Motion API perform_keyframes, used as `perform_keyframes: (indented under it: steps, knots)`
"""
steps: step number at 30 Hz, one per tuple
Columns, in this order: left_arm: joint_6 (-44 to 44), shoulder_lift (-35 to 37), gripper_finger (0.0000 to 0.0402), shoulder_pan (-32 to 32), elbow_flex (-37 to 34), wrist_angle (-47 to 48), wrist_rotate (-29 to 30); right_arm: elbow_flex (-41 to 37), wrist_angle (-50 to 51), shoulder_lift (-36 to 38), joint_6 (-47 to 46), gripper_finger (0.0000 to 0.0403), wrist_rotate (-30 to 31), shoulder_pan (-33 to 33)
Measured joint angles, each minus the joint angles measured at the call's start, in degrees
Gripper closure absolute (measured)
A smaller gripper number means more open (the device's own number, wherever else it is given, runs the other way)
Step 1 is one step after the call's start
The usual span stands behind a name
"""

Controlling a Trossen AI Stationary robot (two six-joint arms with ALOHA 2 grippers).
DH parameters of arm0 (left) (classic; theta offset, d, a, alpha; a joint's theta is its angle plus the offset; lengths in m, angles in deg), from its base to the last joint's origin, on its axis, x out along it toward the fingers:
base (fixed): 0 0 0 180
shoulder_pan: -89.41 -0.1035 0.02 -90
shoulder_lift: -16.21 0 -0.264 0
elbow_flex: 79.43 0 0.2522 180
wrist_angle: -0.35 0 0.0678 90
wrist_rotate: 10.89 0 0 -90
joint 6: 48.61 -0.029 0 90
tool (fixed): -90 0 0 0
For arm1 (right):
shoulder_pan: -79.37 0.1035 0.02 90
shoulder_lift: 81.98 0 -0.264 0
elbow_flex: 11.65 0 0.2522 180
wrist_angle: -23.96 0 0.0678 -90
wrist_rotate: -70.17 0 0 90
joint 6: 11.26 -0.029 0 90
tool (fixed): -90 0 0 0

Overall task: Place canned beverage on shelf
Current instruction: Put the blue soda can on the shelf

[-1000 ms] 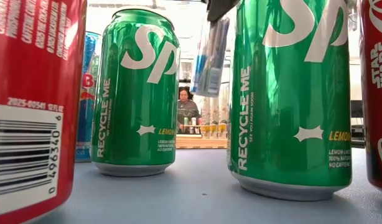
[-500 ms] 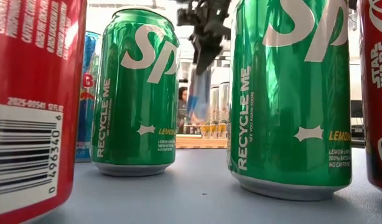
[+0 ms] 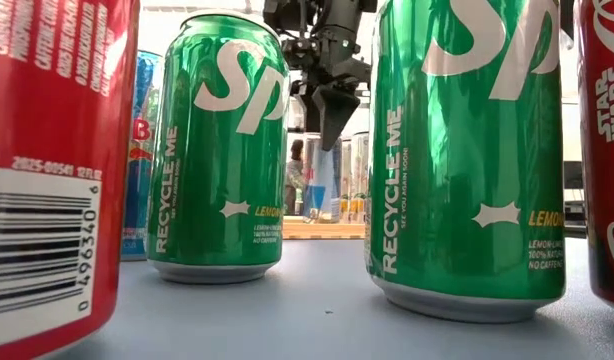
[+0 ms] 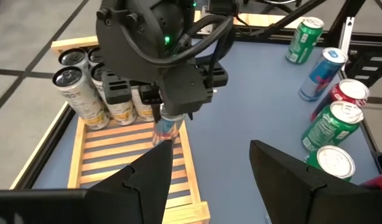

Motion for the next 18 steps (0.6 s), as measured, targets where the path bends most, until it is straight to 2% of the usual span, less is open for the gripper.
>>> perform_keyframes:
  steps: [4,12,18]
  knots:
    - [-0.2,0.0,0.02,-0.4,0.0,0.0,-0.1,0.0,0.1,0.0,0.0,0.0252,-0.1,0.0]
    - [-1.3,0.0,0.0199,-0.4,0.0,0.0,-1.6,-0.1,0.0,0.0,-0.2,0.0167,0.2,0.0]
    - [-1.3,0.0,0.0189,-0.4,0.0,0.0,-1.2,-0.1,0.0,0.9,-1.6,0.0144,0.4,-0.4]
